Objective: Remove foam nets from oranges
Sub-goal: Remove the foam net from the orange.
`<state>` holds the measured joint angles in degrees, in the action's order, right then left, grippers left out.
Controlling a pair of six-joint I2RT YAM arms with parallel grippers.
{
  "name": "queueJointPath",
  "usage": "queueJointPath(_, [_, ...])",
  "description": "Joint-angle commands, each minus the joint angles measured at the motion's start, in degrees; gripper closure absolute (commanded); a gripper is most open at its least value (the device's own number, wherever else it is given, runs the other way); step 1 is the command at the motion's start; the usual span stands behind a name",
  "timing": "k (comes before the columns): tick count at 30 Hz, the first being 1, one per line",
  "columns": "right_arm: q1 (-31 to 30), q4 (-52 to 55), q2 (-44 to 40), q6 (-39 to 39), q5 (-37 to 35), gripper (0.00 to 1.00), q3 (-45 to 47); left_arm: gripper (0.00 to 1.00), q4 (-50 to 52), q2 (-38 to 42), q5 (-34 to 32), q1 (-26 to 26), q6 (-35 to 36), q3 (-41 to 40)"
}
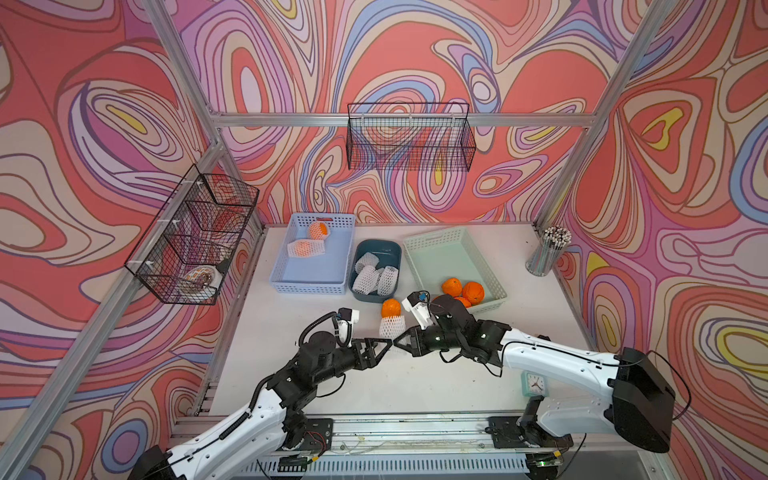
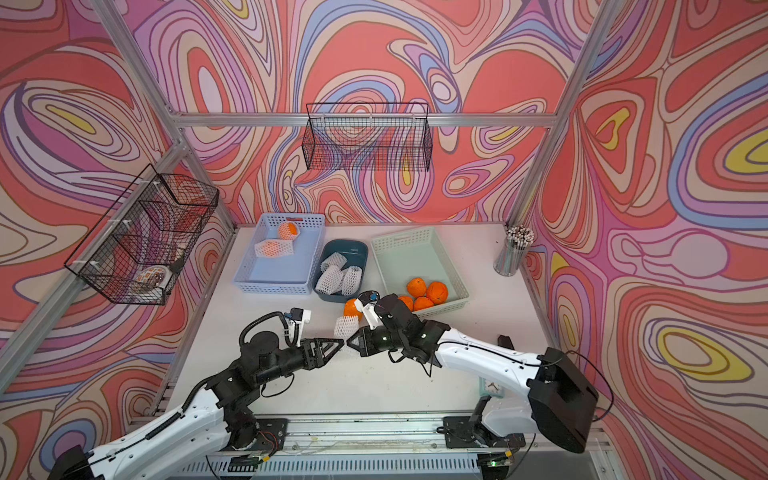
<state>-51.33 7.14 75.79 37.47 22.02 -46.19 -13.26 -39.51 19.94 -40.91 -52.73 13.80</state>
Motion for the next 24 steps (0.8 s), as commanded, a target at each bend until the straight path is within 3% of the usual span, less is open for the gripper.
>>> queueJointPath(1, [0.4,-2.0,0.7,-0.5,0.9,0.91,0.9,0.29,-4.6,-1.1,1.6,-0.1,-1.2,-0.8])
queueJointPath(13, [0.5,-3.5,0.6,0.0,2.1,0.91,2.0,0.5,-4.5,-5.0,0.0,-0.1,1.1,0.5])
queueJointPath(20, [0.6,-4.0,0.6,0.2,2.7,0.91,2.6,0.84,-2.5,-7.2,-0.4,-0.1,3.0,2.4])
queueJointPath(24, [0.6,-3.7,0.2,0.0,2.6,0.89,2.9,0.96,-1.2,-7.6,-0.8,-0.1,3.9,3.5])
